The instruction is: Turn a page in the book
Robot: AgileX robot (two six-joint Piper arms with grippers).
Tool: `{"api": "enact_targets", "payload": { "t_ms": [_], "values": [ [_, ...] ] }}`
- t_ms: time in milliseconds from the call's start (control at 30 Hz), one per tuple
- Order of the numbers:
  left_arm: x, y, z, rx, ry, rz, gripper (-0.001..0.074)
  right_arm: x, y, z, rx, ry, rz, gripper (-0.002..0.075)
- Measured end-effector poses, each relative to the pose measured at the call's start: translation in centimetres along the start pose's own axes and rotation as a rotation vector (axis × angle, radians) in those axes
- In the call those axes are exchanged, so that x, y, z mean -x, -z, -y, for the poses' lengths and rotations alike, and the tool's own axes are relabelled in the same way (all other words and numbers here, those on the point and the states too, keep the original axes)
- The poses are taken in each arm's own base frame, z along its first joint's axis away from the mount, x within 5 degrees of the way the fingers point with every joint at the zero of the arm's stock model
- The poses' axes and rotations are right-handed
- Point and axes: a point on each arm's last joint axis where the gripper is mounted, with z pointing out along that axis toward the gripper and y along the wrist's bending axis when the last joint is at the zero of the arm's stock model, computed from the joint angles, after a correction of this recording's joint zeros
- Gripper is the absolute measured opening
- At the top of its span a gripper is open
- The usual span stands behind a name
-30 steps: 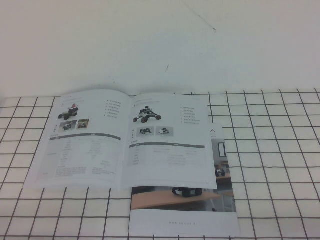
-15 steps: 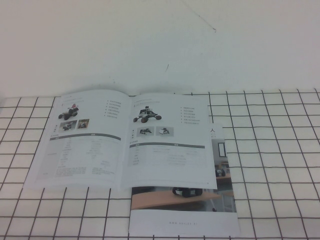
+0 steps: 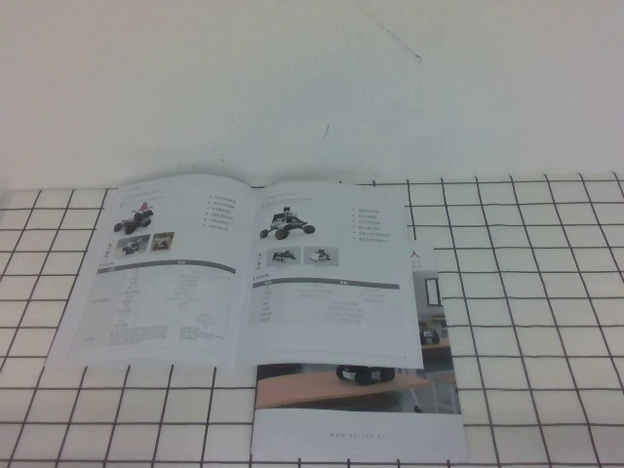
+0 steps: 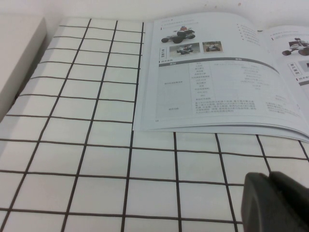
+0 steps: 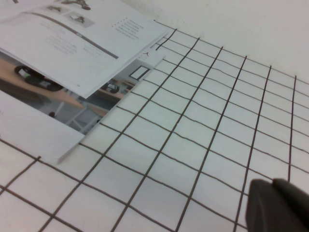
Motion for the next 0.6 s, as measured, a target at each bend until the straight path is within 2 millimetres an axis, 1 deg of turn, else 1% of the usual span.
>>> {"api": "enact_targets", "payload": {
  "t_ms": [600],
  "values": [
    [0.0, 0.0, 0.0, 0.0, 0.002, 0.0, -0.0002, 0.0, 0.0, 0.0, 0.0, 0.0, 0.0, -0.0002]
  ]
}}
